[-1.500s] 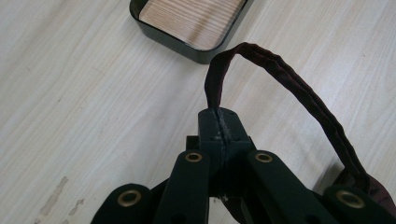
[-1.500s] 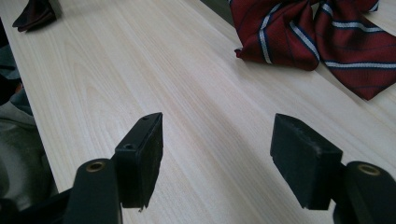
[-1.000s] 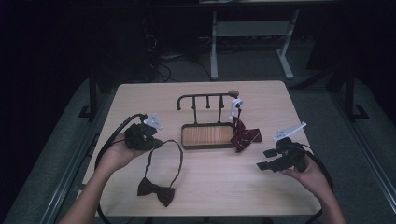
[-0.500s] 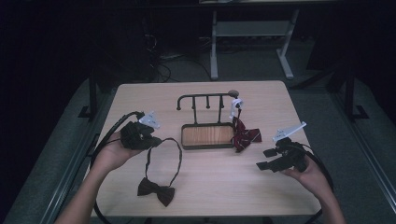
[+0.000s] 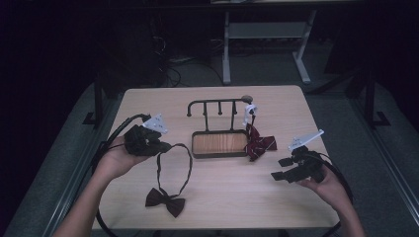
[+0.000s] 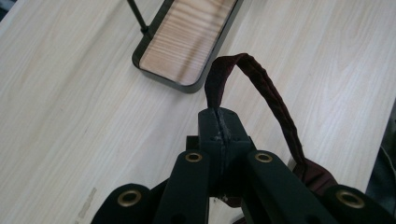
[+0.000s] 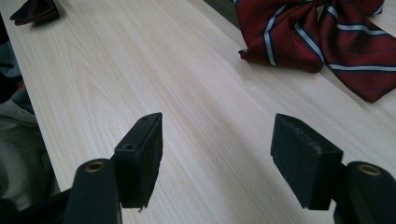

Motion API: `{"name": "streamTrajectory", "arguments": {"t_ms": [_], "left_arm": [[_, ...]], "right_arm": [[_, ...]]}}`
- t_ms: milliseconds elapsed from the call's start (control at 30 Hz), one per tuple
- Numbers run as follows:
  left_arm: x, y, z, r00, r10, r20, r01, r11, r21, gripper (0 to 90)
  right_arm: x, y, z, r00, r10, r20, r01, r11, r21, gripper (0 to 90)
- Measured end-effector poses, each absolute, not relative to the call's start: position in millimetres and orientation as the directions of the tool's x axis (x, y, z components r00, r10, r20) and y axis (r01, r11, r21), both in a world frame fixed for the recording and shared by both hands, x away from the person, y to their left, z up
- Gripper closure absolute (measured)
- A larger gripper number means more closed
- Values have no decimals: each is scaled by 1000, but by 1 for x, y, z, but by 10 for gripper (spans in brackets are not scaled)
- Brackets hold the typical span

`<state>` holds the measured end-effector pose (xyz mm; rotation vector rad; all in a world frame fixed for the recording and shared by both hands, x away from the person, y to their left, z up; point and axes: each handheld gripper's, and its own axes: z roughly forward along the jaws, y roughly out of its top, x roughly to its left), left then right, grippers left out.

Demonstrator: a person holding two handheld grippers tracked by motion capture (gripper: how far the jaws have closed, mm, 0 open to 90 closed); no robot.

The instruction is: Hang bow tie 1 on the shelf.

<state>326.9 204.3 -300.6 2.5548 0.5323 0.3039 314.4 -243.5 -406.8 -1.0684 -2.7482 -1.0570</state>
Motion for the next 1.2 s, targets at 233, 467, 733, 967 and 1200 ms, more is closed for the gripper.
{"name": "streamTrajectory", "arguments": {"t_ms": [233,467,733,967,1200], "left_arm": [[324,202,-293,901,417,122,298,-798,525,899],[321,201,-284,904,405,134,280,-801,530,899],[319,197,-272,909,391,146,255,-797,548,899],[330,190,-266,908,390,151,252,-799,545,899],[341,181,-255,908,389,157,251,-802,542,899]], "right_arm": [[313,-246,-405,-768,596,235,598,537,595,341],[313,-246,-405,-768,597,234,598,536,596,339],[312,-247,-404,-769,597,228,594,536,600,336],[312,-246,-404,-768,598,230,596,537,597,333],[312,-248,-404,-767,599,231,597,534,598,332]]}}
